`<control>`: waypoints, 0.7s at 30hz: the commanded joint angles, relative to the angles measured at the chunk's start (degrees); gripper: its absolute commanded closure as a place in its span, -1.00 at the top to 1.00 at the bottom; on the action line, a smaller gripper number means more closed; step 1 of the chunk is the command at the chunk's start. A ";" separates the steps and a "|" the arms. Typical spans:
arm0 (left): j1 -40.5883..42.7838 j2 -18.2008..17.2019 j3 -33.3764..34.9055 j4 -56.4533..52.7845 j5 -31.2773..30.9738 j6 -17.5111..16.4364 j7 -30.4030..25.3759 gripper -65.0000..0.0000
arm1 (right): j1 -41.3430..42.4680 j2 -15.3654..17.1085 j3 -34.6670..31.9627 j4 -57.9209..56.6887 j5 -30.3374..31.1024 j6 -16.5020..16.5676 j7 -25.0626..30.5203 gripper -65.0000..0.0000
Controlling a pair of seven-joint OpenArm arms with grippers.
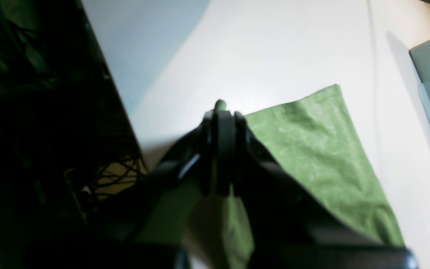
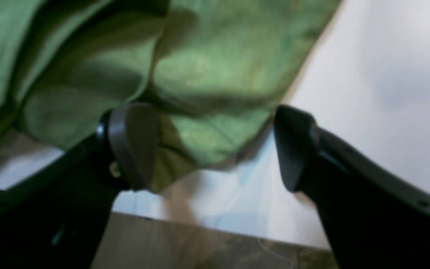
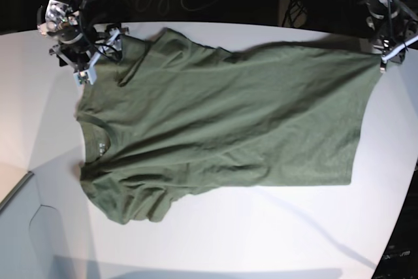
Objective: Layout the t-shirt on the table in an organized manner, then fold the t-shirt properly
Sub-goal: 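Pull the collar end away from the left gripper to straighten the shirt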
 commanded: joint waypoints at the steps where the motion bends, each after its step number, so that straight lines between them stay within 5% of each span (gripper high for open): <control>1: 0.31 -0.39 -0.19 0.94 0.15 -0.30 -1.34 -1.00 | -0.01 0.07 0.03 -1.33 -0.56 0.78 -2.26 0.51; 5: 1.10 -0.39 -0.19 0.94 0.15 -0.30 -1.34 -1.00 | -0.01 0.25 0.03 -3.87 -0.56 0.78 -2.00 0.22; 12: 1.10 -0.39 -0.19 0.94 0.15 -0.30 -1.34 -1.00 | -1.76 -0.10 3.37 -3.87 -0.56 0.78 -1.03 -1.00; 21: 0.92 -0.39 -0.19 1.20 0.33 -0.30 -1.34 -1.00 | -5.98 -1.16 14.36 2.98 -0.56 0.78 -1.03 -1.00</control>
